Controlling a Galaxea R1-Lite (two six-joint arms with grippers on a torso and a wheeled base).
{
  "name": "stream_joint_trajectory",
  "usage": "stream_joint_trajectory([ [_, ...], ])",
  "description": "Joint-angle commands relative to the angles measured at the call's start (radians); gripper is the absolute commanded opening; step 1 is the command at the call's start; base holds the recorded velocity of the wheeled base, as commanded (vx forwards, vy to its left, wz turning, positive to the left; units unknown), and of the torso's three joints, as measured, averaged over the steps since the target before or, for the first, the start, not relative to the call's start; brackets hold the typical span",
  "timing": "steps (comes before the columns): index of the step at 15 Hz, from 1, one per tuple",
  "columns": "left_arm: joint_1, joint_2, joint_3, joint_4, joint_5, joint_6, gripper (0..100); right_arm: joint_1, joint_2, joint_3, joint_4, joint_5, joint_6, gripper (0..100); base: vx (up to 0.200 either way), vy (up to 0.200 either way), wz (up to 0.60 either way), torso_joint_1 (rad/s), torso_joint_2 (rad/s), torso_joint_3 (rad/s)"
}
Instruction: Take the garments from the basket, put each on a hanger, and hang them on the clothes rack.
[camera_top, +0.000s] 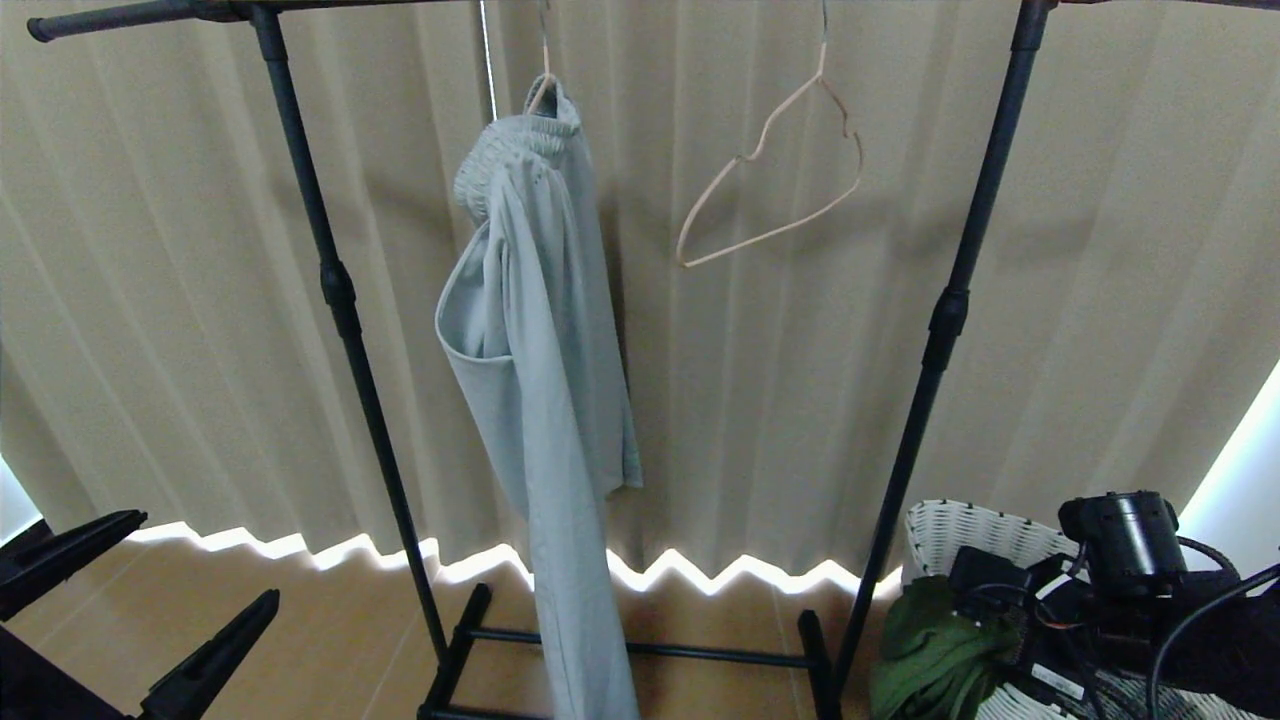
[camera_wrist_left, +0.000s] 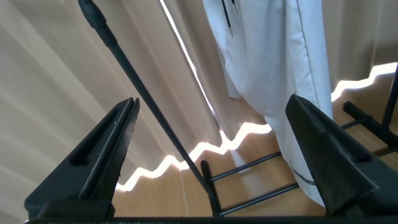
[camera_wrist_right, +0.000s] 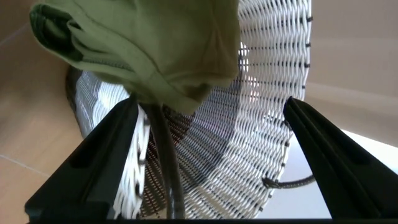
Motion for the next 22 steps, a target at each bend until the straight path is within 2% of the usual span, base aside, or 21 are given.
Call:
stream_joint_trajectory([
  [1, 0.0, 0.0, 0.001, -0.001, 0.0, 0.0, 100, -0.024, 0.038, -0.026, 0.0, -0.001, 0.0, 100, 0.0, 0.0, 0.0, 0.0, 0.0, 0.0],
  [4, 0.0, 0.0, 0.001, -0.001, 0.0, 0.0, 100, -0.044, 0.079, -0.06, -0.02, 0.0, 0.003, 100, 0.0, 0.0, 0.0, 0.0, 0.0, 0.0],
  [6, 0.0, 0.0, 0.001, -0.001, 0.0, 0.0, 100, -0.044, 0.111, -0.058, -0.083, 0.0, 0.004, 100, 0.0, 0.0, 0.0, 0.0, 0.0, 0.0],
  [7, 0.0, 0.0, 0.002, -0.001, 0.0, 0.0, 100, -0.044, 0.136, -0.048, -0.156, 0.002, 0.004, 100, 0.0, 0.0, 0.0, 0.0, 0.0, 0.0],
  [11, 0.0, 0.001, 0.002, 0.0, 0.0, 0.0, 100, -0.044, 0.136, -0.051, -0.167, 0.002, 0.004, 100, 0.0, 0.0, 0.0, 0.0, 0.0, 0.0],
  [12, 0.0, 0.001, 0.002, 0.0, 0.0, 0.0, 100, -0.044, 0.136, -0.051, -0.167, 0.002, 0.004, 0, 0.0, 0.0, 0.0, 0.0, 0.0, 0.0],
  [18, -0.001, 0.001, 0.001, 0.0, -0.002, 0.0, 100, -0.044, 0.05, -0.042, -0.173, 0.031, 0.006, 0, 0.0, 0.0, 0.0, 0.0, 0.0, 0.0],
  [20, -0.001, 0.001, 0.001, 0.0, 0.0, 0.0, 100, -0.034, -0.057, -0.022, -0.168, 0.031, 0.007, 0, 0.0, 0.0, 0.0, 0.0, 0.0, 0.0],
  [22, -0.001, 0.001, -0.001, 0.0, -0.002, 0.0, 100, -0.018, -0.268, -0.038, -0.109, 0.031, 0.009, 0, 0.0, 0.0, 0.0, 0.0, 0.0, 0.0],
])
